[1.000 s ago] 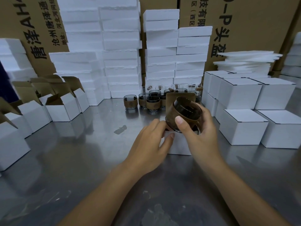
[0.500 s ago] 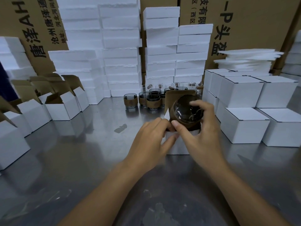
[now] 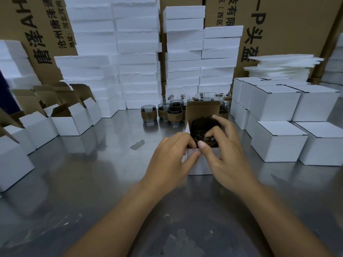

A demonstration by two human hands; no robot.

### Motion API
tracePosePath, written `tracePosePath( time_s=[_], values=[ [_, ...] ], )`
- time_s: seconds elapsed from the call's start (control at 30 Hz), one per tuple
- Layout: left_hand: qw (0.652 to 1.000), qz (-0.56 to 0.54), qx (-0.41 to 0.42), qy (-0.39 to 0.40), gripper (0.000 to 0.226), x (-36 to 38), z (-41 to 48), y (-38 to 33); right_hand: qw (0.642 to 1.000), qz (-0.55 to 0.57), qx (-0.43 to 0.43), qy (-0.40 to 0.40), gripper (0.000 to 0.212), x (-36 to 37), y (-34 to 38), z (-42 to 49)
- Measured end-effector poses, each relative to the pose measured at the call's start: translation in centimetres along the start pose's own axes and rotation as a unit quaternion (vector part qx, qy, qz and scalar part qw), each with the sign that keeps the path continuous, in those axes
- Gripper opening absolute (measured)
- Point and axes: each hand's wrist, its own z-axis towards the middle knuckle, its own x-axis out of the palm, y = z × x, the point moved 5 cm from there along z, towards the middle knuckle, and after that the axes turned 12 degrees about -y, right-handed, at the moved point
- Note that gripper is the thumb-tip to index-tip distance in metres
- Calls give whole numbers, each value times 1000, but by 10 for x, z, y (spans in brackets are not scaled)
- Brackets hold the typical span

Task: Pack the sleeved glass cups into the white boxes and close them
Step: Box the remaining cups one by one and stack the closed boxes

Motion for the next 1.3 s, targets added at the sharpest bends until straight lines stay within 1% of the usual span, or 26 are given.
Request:
tracePosePath(
  time_s=[0.1, 0.27, 0.33, 0.4, 0.47, 0.53, 0.6, 0.67, 0.7, 0.77, 0.8, 0.87, 0.93, 1.03, 1.1, 1.2, 1.3],
  values=[
    [1000, -3, 9, -4, 11, 0, 0, -1, 999, 8, 9, 34, 6, 3, -3, -1],
    [1000, -4, 21, -10, 11, 0, 0, -1, 998, -1, 8, 62, 18, 6, -7, -1],
    [1000, -6, 24, -6, 10, 1, 0, 0, 998, -14, -7, 60, 21, 6, -7, -1],
    [999, -41, 3, -8, 11, 1, 0, 1, 999, 21, 2, 27, 18, 5, -4, 1],
    [991, -115, -58, -25, 16, -1, 2, 6, 993, 96, 39, -50, 20, -2, -3, 4],
    [975, -174, -128, -49, 23, -3, 4, 12, 973, 164, 96, -128, 23, -8, -8, 7],
    [952, -213, -214, -55, 24, 0, 4, 22, 946, 209, 185, -167, 25, -11, -19, 8],
    [925, -220, -308, -25, 27, 7, 1, 32, 927, 211, 270, -150, 28, -8, -29, 8],
    [915, -212, -344, -2, 33, 11, -1, 35, 920, 209, 307, -126, 32, -4, -33, 7],
    [898, -212, -383, 40, 44, 16, -5, 38, 904, 222, 357, -77, 42, 3, -38, 4],
    [891, -220, -393, 55, 47, 18, -6, 38, 902, 225, 365, -60, 44, 6, -38, 3],
    [876, -241, -411, 75, 48, 19, -7, 38, 905, 216, 364, -39, 46, 7, -38, 2],
    [870, -250, -416, 84, 46, 18, -7, 38, 905, 210, 368, -34, 50, 7, -38, 2],
    [857, -286, -421, 83, 35, 16, -5, 36, 906, 223, 360, -24, 57, 8, -37, 3],
    [855, -306, -412, 76, 36, 14, -3, 34, 910, 234, 342, -10, 58, 8, -35, 3],
    [857, -325, -397, 49, 39, 11, 0, 34, 915, 247, 319, -3, 53, 8, -32, 4],
    [849, -343, -401, 34, 30, 10, 0, 37, 908, 264, 325, 2, 38, 10, -33, 3]
  ],
)
